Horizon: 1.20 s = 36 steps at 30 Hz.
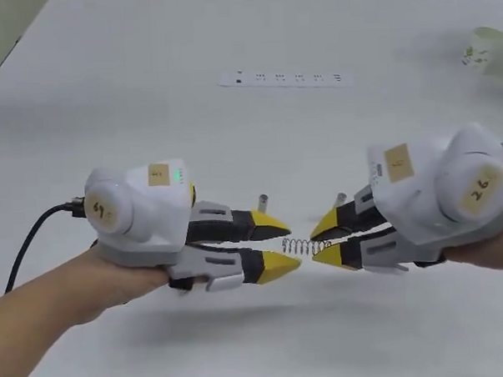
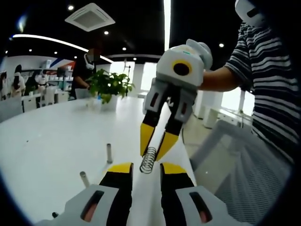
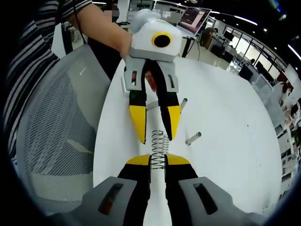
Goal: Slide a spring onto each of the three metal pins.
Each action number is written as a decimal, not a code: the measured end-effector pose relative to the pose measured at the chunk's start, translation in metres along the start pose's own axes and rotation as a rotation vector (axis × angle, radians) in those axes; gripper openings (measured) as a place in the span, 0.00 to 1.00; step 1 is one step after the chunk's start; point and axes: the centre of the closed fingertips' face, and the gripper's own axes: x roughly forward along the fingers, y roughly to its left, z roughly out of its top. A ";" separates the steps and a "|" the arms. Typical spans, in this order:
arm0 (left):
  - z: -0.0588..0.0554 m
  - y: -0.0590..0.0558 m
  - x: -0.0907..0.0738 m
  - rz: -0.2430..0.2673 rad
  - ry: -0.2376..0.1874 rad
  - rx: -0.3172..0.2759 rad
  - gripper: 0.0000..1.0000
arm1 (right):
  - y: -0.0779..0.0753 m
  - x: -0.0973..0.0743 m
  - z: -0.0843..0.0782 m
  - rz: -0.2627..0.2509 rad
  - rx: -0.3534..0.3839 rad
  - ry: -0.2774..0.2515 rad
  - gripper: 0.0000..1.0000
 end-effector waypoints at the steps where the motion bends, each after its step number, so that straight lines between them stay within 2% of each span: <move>1: 0.000 0.000 0.000 0.000 -0.001 0.003 0.15 | 0.000 0.000 0.000 0.002 -0.002 0.001 0.07; 15: 0.000 0.000 0.004 -0.006 -0.003 0.008 0.05 | 0.001 0.001 0.004 0.012 -0.012 -0.004 0.07; 28: -0.005 0.004 0.002 0.005 0.002 0.009 0.04 | 0.000 0.004 0.004 0.023 -0.013 -0.012 0.07; 36: -0.013 0.002 0.005 -0.004 0.023 0.018 0.03 | 0.002 0.011 -0.002 0.031 -0.005 -0.008 0.07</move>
